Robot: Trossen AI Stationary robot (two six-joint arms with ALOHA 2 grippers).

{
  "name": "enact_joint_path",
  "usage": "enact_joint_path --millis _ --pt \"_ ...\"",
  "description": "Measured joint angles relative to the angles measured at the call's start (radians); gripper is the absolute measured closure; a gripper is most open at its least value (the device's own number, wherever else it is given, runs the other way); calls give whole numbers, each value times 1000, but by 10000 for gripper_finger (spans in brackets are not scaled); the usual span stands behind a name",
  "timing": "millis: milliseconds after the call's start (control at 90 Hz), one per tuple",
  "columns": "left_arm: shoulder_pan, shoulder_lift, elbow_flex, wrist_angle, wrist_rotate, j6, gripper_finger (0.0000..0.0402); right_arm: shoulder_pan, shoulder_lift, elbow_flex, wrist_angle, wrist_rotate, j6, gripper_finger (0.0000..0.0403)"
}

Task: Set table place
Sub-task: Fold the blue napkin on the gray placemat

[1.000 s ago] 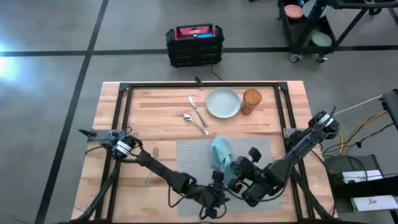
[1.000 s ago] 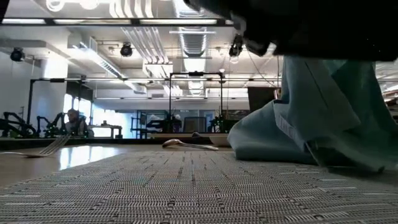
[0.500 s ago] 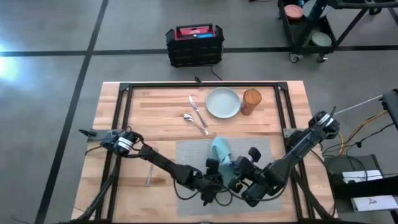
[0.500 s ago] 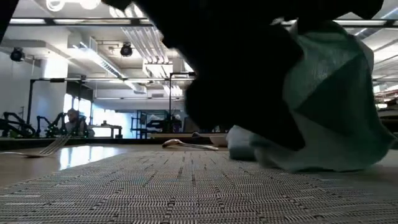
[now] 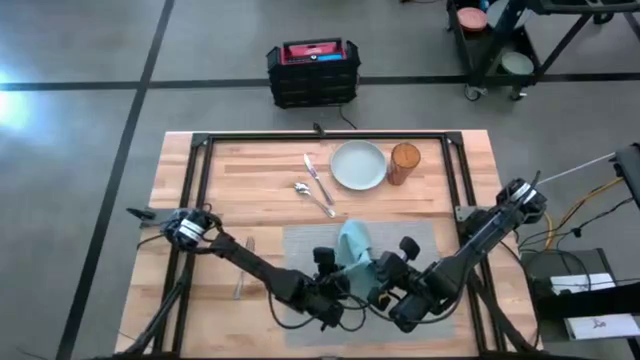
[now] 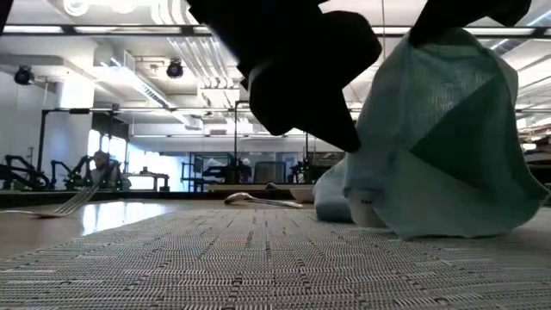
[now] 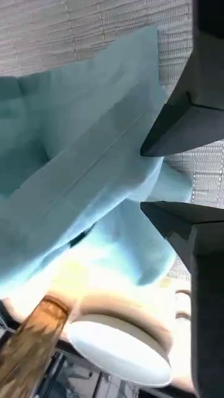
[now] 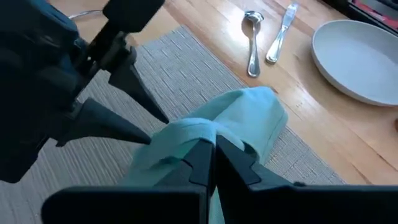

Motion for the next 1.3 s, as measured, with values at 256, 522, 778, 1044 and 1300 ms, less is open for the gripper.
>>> enact_joint_path --millis 256,522,778,1044,1300 --pt "-14 -29 16 14 110 -60 288 0 0 0 1 -1 -3 403" --pt "-64 -22 20 91 175 -29 288 0 0 -1 1 -3 -8 403" --pt "-48 55 19 155 83 -58 288 0 0 -2 8 -7 -8 403" --pt "-19 63 19 154 50 -102 288 0 0 -2 13 -8 -12 403" --pt "2 64 -16 268 170 -161 284 0 0 -3 15 -8 -20 403"
